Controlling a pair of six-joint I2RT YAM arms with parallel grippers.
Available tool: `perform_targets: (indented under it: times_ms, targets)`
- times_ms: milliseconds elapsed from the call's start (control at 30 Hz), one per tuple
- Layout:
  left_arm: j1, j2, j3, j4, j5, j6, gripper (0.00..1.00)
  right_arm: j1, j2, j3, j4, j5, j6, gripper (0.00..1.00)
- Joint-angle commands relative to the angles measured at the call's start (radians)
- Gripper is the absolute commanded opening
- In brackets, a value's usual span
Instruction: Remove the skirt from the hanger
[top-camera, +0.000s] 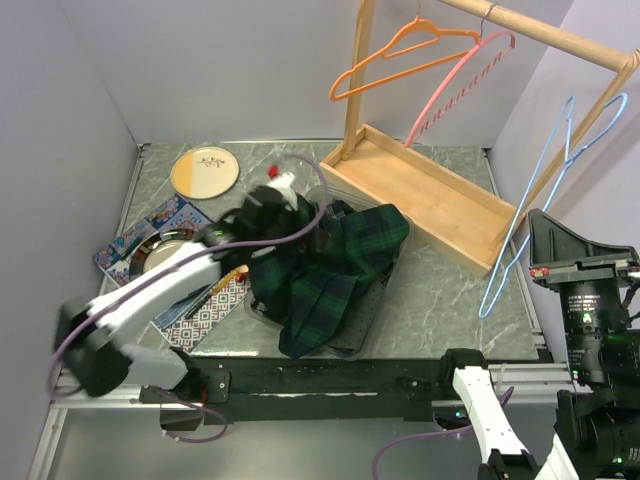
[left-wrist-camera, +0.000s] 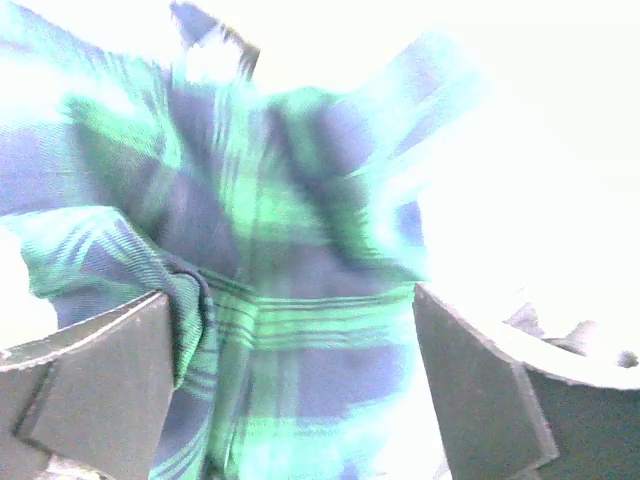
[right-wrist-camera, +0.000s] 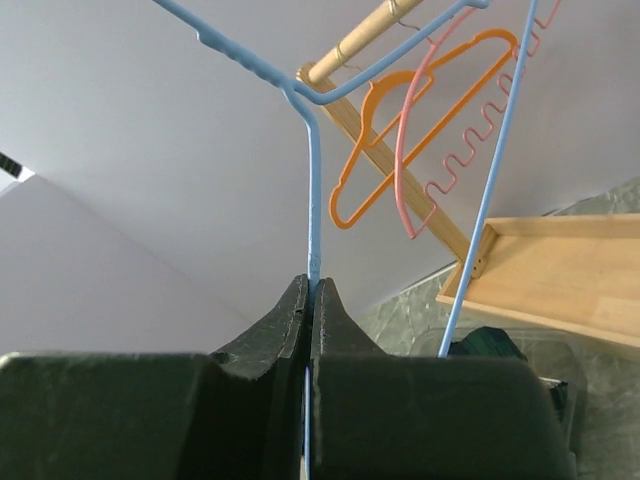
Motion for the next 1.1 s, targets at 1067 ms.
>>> perform_targets:
  times_ms: [1067]
  targets:
    - [0.367, -0.233, -0.238, -0.095, 0.236, 0.174, 0.76, 0.006, -0.025, -0.189, 0.124, -0.152, -0.016, 0.0]
